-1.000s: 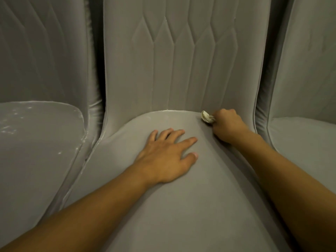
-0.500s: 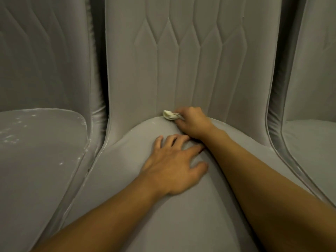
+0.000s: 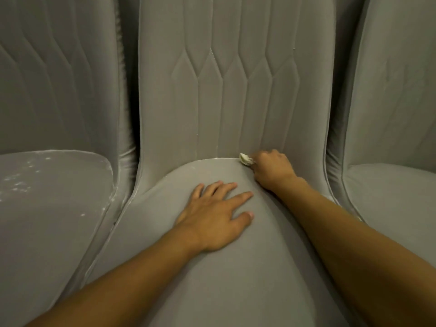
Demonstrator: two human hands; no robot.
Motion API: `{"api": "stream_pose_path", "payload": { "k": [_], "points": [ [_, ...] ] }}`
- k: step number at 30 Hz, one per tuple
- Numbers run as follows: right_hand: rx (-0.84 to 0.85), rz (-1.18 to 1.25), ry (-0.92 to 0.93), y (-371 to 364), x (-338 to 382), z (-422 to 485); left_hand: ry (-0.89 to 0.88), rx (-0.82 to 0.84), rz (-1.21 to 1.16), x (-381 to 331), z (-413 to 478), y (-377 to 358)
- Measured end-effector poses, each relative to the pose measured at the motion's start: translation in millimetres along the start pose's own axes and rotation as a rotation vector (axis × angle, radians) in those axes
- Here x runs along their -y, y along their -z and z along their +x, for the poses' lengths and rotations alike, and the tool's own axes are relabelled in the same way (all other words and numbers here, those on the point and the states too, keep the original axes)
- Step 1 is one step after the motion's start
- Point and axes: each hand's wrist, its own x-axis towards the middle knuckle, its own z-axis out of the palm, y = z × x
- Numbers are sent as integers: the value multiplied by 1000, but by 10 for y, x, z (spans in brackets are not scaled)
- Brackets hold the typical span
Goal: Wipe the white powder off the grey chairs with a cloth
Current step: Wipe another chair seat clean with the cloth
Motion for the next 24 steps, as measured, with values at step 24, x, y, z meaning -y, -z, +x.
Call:
{"api": "stream_pose_path", "payload": {
  "k": [24],
  "points": [
    [-73,288,144,-97,-63,66,10,-50,25,-20,37,-33]
  ]
}}
